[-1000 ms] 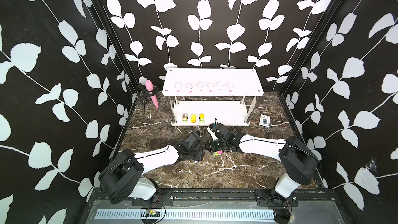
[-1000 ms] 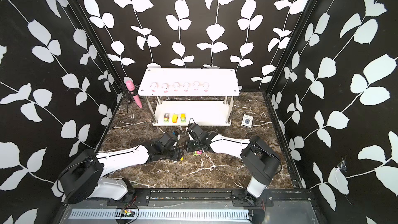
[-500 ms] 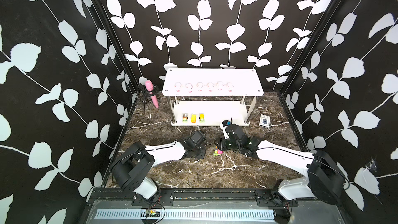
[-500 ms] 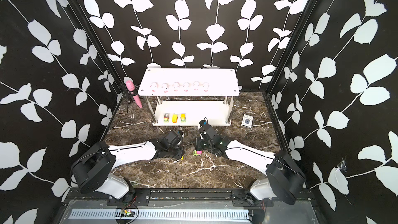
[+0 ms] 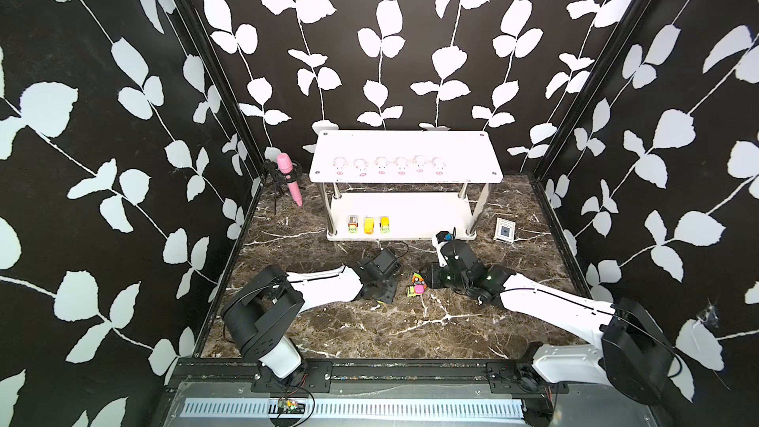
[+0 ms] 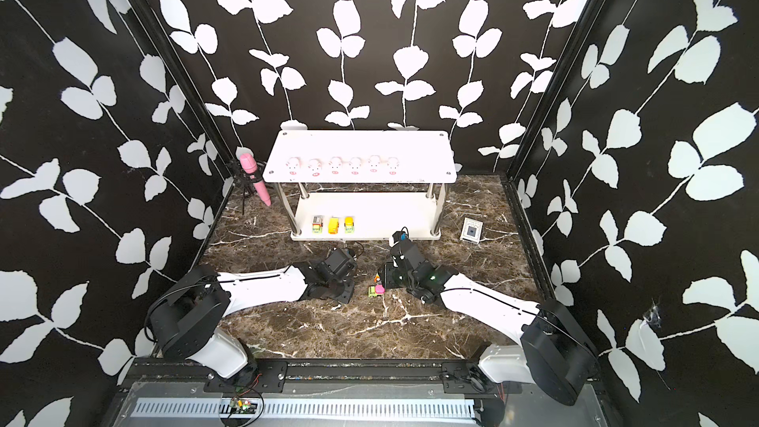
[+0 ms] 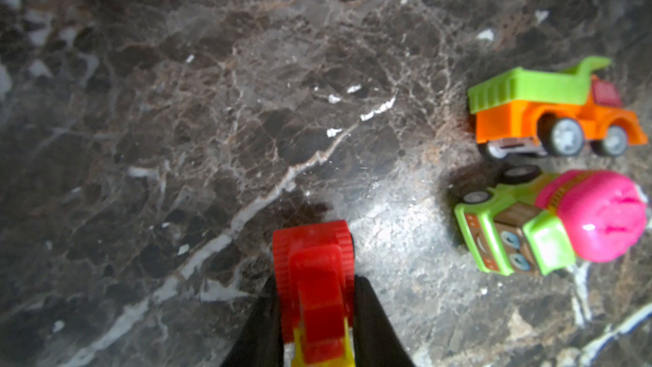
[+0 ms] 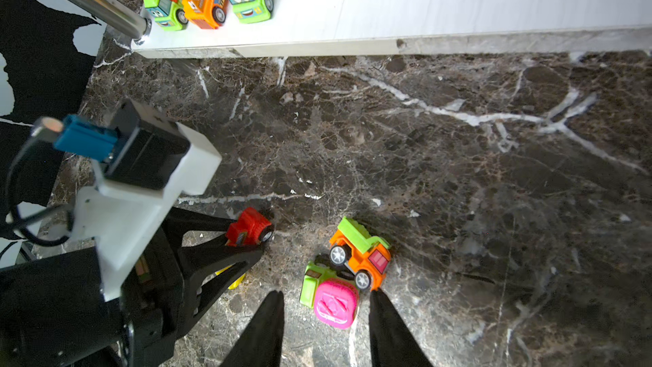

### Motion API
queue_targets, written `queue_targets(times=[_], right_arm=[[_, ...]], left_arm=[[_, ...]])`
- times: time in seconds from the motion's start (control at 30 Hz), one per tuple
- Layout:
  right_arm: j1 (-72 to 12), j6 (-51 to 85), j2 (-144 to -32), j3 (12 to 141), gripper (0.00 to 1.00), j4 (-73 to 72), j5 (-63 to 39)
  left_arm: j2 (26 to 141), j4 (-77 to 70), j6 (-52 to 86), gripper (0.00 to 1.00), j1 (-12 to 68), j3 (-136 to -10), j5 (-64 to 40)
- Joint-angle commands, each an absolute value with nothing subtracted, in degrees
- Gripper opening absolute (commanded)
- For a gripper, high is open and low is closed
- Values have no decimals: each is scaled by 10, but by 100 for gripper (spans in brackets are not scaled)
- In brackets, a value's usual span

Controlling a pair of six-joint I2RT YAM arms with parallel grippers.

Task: Organize plastic toys on shelves
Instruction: Pick up the plastic toy at the center of the board.

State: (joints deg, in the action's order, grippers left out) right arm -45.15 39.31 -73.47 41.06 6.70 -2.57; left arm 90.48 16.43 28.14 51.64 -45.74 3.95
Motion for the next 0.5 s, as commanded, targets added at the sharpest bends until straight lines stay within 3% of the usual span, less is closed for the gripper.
queue_targets(times=[0.0, 0.23, 0.47], right_arm=[[-446, 394, -718, 394, 42, 60, -16], [-446, 397, -686, 362, 42, 37, 1], [-446, 397, -643, 332, 42, 29, 23]], left_arm=[[886, 194, 274, 20, 525, -469, 39], [834, 218, 260, 20, 525, -522, 43], [880, 238, 255, 19, 525, -627, 76]])
